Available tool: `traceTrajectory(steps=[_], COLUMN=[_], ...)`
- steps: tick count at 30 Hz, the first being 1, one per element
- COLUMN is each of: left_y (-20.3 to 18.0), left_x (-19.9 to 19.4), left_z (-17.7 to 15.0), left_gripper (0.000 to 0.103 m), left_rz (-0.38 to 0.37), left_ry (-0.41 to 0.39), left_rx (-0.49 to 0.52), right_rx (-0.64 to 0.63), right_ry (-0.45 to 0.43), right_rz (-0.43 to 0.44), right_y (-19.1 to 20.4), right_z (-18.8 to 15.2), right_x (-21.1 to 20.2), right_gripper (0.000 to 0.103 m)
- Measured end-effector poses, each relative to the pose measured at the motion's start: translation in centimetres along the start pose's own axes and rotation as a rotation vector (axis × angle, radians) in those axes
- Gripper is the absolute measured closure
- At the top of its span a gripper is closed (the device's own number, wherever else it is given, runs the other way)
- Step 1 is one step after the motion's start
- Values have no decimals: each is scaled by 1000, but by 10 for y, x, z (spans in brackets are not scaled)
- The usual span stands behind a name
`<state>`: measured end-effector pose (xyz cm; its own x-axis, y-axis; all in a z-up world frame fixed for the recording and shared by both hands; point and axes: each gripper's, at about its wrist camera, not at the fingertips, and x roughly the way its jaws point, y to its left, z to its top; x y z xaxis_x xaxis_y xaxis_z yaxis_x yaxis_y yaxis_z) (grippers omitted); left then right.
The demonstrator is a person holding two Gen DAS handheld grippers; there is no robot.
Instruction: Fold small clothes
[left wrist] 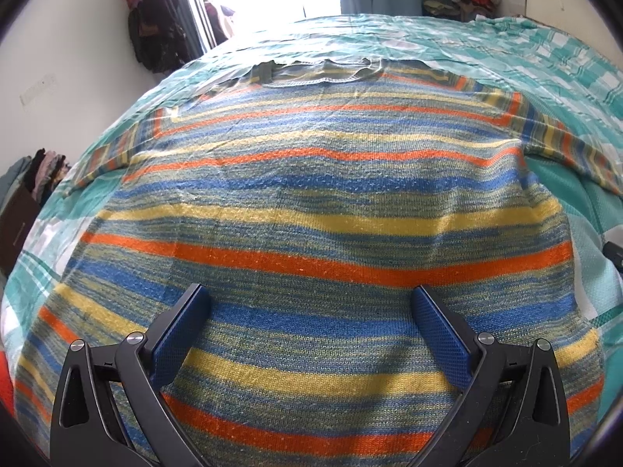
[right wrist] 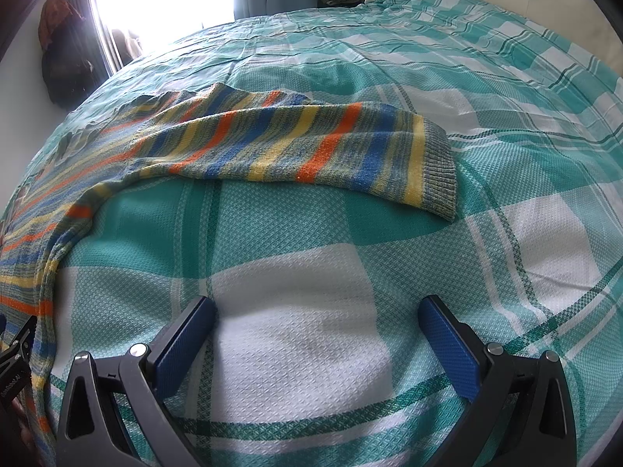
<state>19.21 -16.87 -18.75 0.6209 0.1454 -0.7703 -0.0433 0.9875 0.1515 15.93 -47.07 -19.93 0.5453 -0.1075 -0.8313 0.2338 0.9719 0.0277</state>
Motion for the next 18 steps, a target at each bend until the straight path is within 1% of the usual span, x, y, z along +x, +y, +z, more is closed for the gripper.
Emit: traceTrajectory(steps=[2,5,6,7,8,9,10,12,15,18], left_y=[4,15,20,25,31,37,41,49,56,56], left_x=[-2,-12,-18,-26,-35,-42,-45,-50,-61,-68], left_z=[2,4,2,-4,-11,-20,-28,-41,-55,-56], left_gripper=[0,1,1,1,1,1,1,1,1,1], left_rz=[-19,-77,-105,-140,-165,-175,-178,-193,-228,-258], left_ry=[26,115,142,155,153,148,151,160,135,143], left_rx=[-9,4,14,28,39,51,61,72,98,129], right_rx=[0,0,3,-17,-46,-74,-87,-83,-58,-34], right_ry=[-1,-3,-13,-5,-5,-9,-11,-13,-8,-11], right_rz=[0,1,-20,-48,-85,-113,-121,-121,-88,-58], right_y=[0,0,2,7,14,20,22,21,15,10], right_z=[0,0,0,1,2,2,2,1,1,0], right_x=[0,0,1,3,4,3,1,0,1,1], right_gripper=[0,0,0,0,0,0,0,0,0,0])
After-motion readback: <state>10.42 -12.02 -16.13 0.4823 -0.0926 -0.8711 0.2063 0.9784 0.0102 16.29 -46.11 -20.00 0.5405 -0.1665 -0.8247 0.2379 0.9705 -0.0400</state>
